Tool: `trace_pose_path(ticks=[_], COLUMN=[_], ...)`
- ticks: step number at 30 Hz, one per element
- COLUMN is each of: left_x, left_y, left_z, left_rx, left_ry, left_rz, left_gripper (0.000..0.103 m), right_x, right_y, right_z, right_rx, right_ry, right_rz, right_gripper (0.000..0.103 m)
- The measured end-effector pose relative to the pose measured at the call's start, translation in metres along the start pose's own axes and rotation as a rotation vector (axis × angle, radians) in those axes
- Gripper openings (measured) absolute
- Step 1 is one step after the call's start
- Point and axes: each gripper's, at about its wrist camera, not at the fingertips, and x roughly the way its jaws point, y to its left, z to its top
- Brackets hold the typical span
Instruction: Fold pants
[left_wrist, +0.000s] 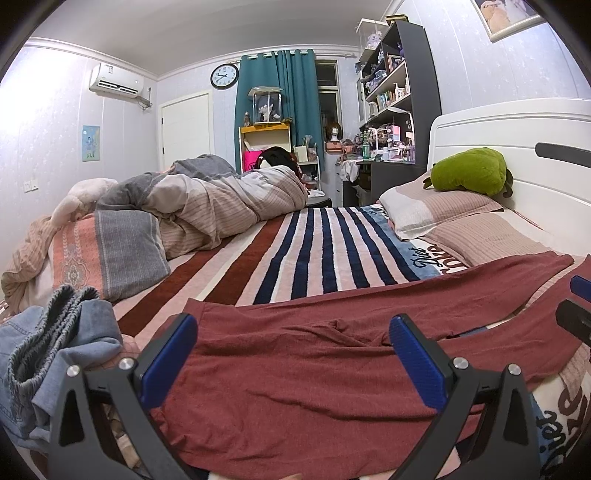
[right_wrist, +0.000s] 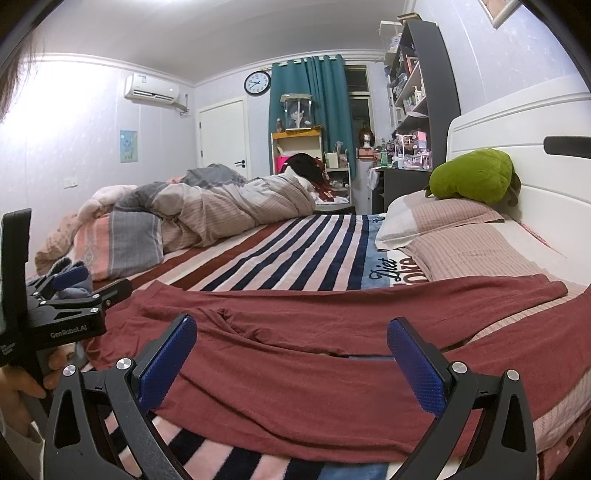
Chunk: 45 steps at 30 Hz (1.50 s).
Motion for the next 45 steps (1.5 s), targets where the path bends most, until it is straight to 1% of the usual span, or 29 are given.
trace_pose_path(ticks=[9,11,13,16,17,18,19,20,21,22,23,24,26,27,28,30,32,33,37,38,40,41,42,43,44,45], left_x=[0.005,0.008,0.012,0.022,0.025,0.029,0.032,0.036,0.039,0.042,0.045,0.048,0.052,0.051,0.049,0.045,0.045,0.046,0.056,0.059,0.063,0.066,0.068,0.069,0.07,0.071], left_y=[0.0,0.001,0.002,0.006,0.007,0.009,0.011,0.016,0.021,0.028,0.034,0.039,0.047,0.05,0.053,0.052,0.052,0.052,0.064,0.066,0.069,0.07,0.07,0.07,0.071,0.071], left_z=[-0.002,-0.004,-0.006,-0.015,-0.02,-0.027,-0.033,-0.041,-0.049,-0.059,-0.069,-0.079,-0.098,-0.105,-0.109,-0.114,-0.116,-0.116,-0.113,-0.112,-0.11,-0.109,-0.108,-0.108,-0.107,-0.106], left_rx=[-0.007,-0.018,-0.029,-0.047,-0.05,-0.048,-0.048,-0.061,-0.086,-0.13,-0.167,-0.201,-0.261,-0.286,-0.298,-0.292,-0.296,-0.306,-0.357,-0.367,-0.383,-0.388,-0.391,-0.392,-0.39,-0.387], left_ry=[0.016,0.029,0.05,0.112,0.137,0.17,0.204,0.246,0.277,0.321,0.361,0.405,0.483,0.498,0.497,0.487,0.483,0.484,0.479,0.475,0.473,0.475,0.474,0.475,0.475,0.474], left_rz=[0.0,-0.004,-0.008,-0.013,-0.014,-0.023,-0.041,-0.07,-0.103,-0.152,-0.179,-0.197,-0.229,-0.239,-0.248,-0.252,-0.245,-0.242,-0.222,-0.215,-0.203,-0.194,-0.189,-0.185,-0.179,-0.174], left_gripper=[0.102,0.102,0.102,0.102,0.102,0.102,0.102,0.102,0.102,0.102,0.102,0.102,0.102,0.102,0.102,0.101,0.096,0.093,0.079,0.076,0.063,0.06,0.052,0.042,0.037,0.026], right_x=[0.0,0.004,0.008,0.009,0.011,0.015,0.022,0.025,0.028,0.029,0.031,0.033,0.037,0.039,0.041,0.043,0.046,0.046,0.048,0.05,0.056,0.058,0.06,0.061,0.061,0.062], right_y=[0.003,0.005,0.007,0.004,0.002,-0.001,-0.007,-0.012,-0.019,-0.029,-0.035,-0.042,-0.057,-0.062,-0.068,-0.074,-0.076,-0.077,-0.083,-0.083,-0.085,-0.087,-0.088,-0.09,-0.093,-0.094], right_z=[0.002,0.002,0.0,-0.009,-0.014,-0.018,-0.024,-0.029,-0.036,-0.045,-0.052,-0.059,-0.077,-0.085,-0.091,-0.103,-0.114,-0.116,-0.121,-0.121,-0.12,-0.12,-0.119,-0.118,-0.119,-0.118], right_rx=[-0.007,-0.007,-0.007,-0.022,-0.023,-0.016,0.006,0.029,0.07,0.11,0.149,0.191,0.287,0.329,0.356,0.387,0.421,0.432,0.485,0.491,0.495,0.491,0.498,0.51,0.525,0.54], right_ry=[0.014,0.031,0.048,0.019,0.032,0.066,0.125,0.159,0.2,0.233,0.264,0.293,0.356,0.386,0.407,0.435,0.453,0.452,0.418,0.412,0.395,0.385,0.375,0.363,0.35,0.338], right_rz=[0.004,0.043,0.045,0.024,0.01,0.0,0.001,0.006,0.008,0.008,0.008,0.008,0.006,0.0,-0.008,-0.022,-0.034,-0.041,-0.06,-0.066,-0.088,-0.101,-0.109,-0.114,-0.119,-0.123], right_gripper=[0.102,0.102,0.103,0.103,0.102,0.103,0.102,0.102,0.102,0.102,0.102,0.102,0.097,0.095,0.091,0.084,0.077,0.075,0.073,0.071,0.067,0.065,0.063,0.06,0.052,0.047])
